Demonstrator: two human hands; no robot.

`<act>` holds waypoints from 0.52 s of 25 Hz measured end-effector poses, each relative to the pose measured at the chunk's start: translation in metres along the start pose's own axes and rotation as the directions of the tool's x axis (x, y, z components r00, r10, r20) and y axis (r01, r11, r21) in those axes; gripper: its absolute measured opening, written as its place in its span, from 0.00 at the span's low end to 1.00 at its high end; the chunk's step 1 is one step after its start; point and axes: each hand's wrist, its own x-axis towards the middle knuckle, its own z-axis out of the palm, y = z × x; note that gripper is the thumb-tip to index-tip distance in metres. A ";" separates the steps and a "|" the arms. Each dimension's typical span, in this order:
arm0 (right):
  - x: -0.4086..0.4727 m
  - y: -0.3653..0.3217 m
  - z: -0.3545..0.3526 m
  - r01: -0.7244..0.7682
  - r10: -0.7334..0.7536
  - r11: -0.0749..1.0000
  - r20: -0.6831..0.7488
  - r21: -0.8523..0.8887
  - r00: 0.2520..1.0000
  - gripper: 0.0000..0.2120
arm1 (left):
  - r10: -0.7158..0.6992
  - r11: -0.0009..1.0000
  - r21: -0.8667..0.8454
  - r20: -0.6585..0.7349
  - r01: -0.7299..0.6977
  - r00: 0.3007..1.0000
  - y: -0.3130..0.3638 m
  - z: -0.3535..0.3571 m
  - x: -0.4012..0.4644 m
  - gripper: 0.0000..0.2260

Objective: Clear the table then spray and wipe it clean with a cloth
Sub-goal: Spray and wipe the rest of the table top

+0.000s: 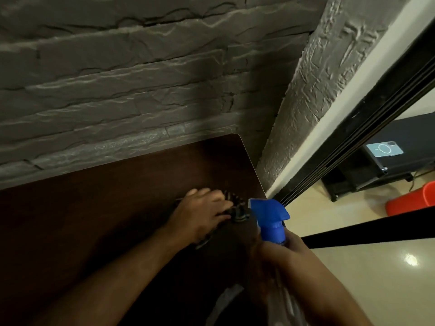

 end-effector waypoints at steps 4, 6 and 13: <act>0.001 0.007 0.004 0.026 -0.026 0.999 -0.013 -0.024 1.000 0.19 | -0.305 0.941 0.082 -0.204 0.327 0.930 -0.064 -0.018 0.041 0.15; 0.003 0.011 0.006 0.048 -0.048 0.999 -0.018 -0.009 0.999 0.18 | -0.373 0.921 0.044 -0.191 0.387 0.908 -0.047 -0.015 0.084 0.15; -0.002 0.021 0.003 0.068 -0.068 0.998 -0.032 0.015 0.997 0.16 | -0.001 0.999 -0.050 0.065 0.004 0.998 0.024 0.002 -0.018 0.13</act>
